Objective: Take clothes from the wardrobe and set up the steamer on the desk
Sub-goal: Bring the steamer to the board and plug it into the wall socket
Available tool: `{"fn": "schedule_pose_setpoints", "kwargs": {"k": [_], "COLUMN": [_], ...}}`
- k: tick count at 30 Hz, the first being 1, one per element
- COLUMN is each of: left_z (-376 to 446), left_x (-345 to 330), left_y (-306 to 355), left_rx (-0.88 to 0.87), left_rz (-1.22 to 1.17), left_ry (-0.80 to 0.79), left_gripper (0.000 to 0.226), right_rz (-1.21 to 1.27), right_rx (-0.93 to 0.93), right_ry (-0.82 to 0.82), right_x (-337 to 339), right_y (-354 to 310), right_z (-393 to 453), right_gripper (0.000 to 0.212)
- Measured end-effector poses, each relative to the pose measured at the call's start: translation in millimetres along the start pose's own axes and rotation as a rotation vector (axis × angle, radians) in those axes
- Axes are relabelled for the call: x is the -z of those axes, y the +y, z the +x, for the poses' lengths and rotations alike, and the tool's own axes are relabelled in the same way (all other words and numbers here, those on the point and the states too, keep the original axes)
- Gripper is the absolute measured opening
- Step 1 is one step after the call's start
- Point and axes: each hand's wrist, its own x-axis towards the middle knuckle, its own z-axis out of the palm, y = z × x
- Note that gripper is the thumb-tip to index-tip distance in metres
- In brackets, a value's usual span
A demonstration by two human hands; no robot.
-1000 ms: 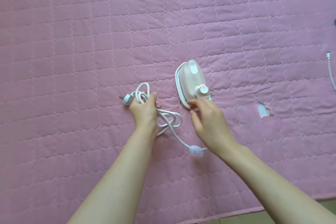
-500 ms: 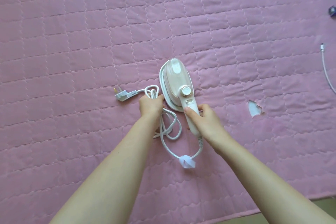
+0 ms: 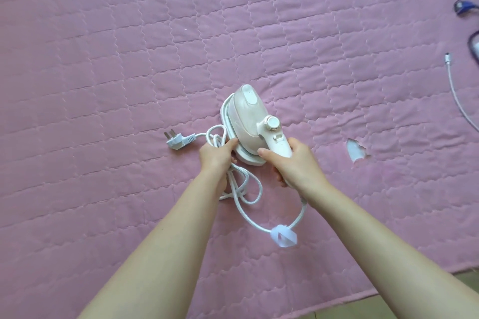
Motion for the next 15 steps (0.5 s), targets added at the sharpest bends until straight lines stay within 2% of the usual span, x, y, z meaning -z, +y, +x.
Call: {"fn": "schedule_pose_setpoints", "kwargs": {"k": [5,15], "left_z": [-21,-100], "left_x": [13,84], "left_y": [-5,9], "left_rx": [0.014,0.031], "left_rz": [-0.055,-0.306], "left_ry": [-0.016,-0.076], "left_gripper": [0.013,0.017], "right_rz": [-0.125,-0.215], "right_rx": [0.026,0.120], "right_ry": [0.074,0.033], "right_x": [-1,-5], "right_y": [-4,-59], "right_z": [-17,-107], "right_gripper": [0.020,0.016]}}
